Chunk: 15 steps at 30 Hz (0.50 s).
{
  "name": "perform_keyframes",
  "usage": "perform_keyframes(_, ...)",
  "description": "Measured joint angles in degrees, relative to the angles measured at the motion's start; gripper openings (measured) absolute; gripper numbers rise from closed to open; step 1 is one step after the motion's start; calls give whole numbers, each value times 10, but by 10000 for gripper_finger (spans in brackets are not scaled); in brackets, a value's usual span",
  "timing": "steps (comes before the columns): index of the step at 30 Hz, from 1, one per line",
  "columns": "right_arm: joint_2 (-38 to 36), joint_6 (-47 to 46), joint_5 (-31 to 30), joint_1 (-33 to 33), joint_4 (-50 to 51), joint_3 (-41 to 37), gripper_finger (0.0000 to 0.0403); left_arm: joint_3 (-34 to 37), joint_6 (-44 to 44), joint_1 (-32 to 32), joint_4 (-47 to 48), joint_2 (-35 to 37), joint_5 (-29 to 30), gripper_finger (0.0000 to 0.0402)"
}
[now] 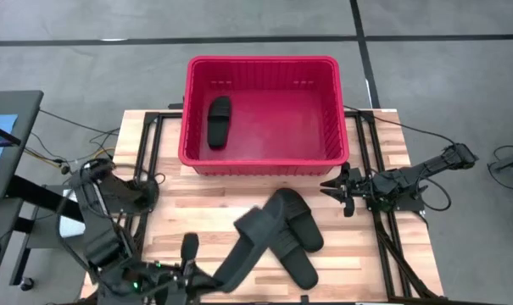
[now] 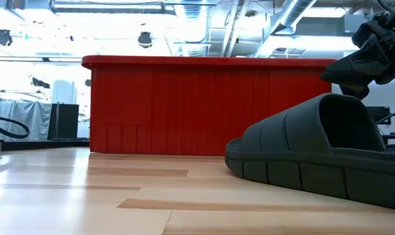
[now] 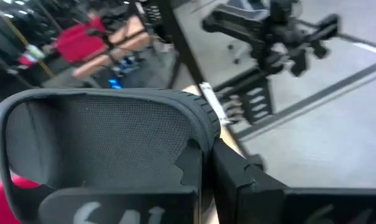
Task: Pick and place slides into bin
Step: Put the black slide into the red organizer bin
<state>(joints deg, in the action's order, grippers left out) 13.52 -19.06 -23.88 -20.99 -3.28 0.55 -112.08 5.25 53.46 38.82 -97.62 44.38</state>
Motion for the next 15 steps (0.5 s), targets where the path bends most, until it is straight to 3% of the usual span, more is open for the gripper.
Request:
perform_keyframes(7, 0, 0, 0, 0, 0, 0, 98, -96, 14, -45, 144, 0, 26, 0)
perform_keyframes(15, 0, 0, 0, 0, 0, 0, 98, -150, 17, -121, 245, 2, 28, 0)
